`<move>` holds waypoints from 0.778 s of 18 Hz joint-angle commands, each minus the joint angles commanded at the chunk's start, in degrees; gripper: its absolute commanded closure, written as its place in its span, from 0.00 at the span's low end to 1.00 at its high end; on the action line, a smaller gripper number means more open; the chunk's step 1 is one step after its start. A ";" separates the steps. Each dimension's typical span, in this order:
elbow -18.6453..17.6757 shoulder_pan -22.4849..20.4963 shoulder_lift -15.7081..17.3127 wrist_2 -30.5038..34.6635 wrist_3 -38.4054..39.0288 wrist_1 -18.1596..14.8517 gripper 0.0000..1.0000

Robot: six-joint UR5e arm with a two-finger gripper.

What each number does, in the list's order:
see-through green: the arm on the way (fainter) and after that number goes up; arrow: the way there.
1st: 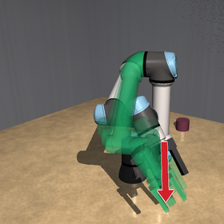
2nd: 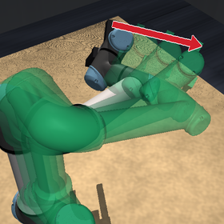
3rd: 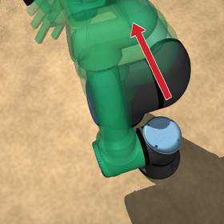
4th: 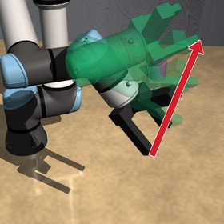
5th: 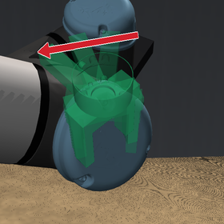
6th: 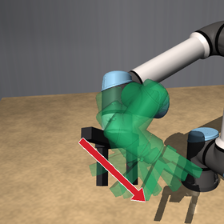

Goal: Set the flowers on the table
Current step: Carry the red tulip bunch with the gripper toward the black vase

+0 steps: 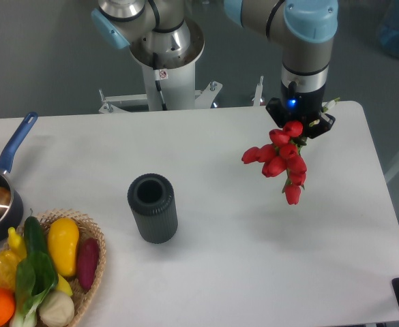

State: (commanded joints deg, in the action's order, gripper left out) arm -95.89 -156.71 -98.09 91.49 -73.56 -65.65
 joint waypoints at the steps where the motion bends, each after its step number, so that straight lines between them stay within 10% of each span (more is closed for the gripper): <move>1: 0.00 0.00 0.00 0.00 0.00 0.09 1.00; 14: -1.67 5.79 -5.01 -0.09 7.47 2.10 0.93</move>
State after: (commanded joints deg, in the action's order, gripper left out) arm -97.56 -150.92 -103.09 91.41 -66.09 -63.55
